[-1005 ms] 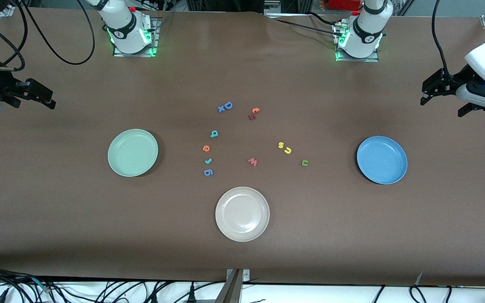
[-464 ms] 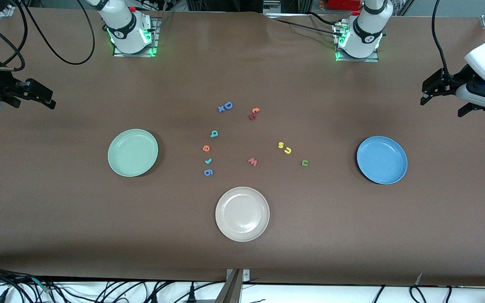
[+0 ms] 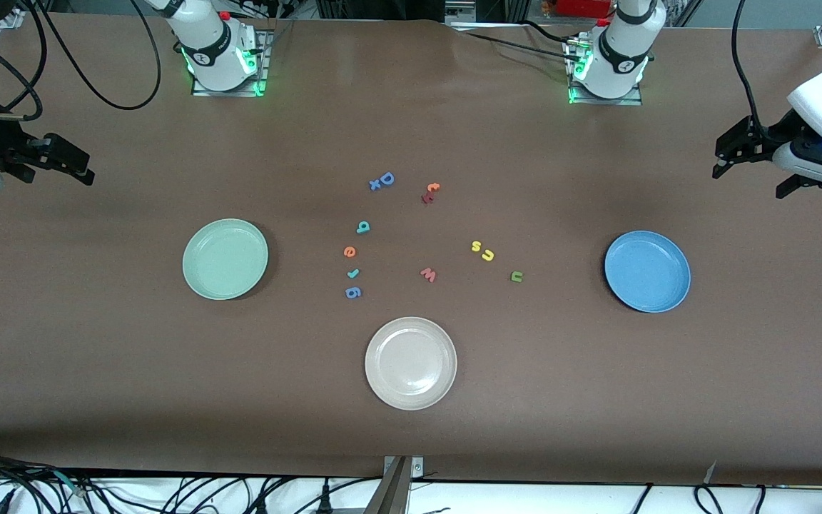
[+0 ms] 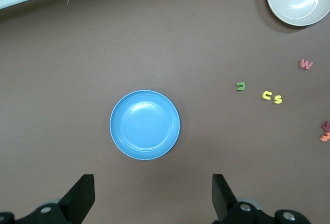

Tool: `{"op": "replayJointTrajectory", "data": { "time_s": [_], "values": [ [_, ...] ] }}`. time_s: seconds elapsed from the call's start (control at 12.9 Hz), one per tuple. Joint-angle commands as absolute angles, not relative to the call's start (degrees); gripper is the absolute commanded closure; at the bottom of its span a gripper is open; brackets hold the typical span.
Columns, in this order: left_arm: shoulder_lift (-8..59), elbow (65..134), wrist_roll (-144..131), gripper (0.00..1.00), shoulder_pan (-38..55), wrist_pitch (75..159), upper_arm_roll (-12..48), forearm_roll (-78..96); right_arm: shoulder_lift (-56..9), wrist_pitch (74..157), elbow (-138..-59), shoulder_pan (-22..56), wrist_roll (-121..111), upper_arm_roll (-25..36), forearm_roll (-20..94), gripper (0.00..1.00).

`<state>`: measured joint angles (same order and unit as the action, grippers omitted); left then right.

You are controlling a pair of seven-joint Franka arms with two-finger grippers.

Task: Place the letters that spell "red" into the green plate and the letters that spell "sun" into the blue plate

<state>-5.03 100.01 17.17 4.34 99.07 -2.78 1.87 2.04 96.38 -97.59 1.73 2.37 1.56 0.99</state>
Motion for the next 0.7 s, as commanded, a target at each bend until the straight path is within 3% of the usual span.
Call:
{"op": "replayJointTrajectory", "data": {
  "time_s": [0.0, 0.62],
  "values": [
    [-5.3, 100.1, 17.3, 0.0, 4.7, 99.5, -2.7, -0.2, 2.5, 96.0, -97.6, 1.1, 2.2, 1.1, 0.4, 0.0],
    [-5.3, 100.0, 17.3, 0.0, 4.7, 99.5, -2.8, -0.2, 2.5, 95.5, -97.6, 1.1, 2.3, 1.1, 0.4, 0.0]
  ]
}}
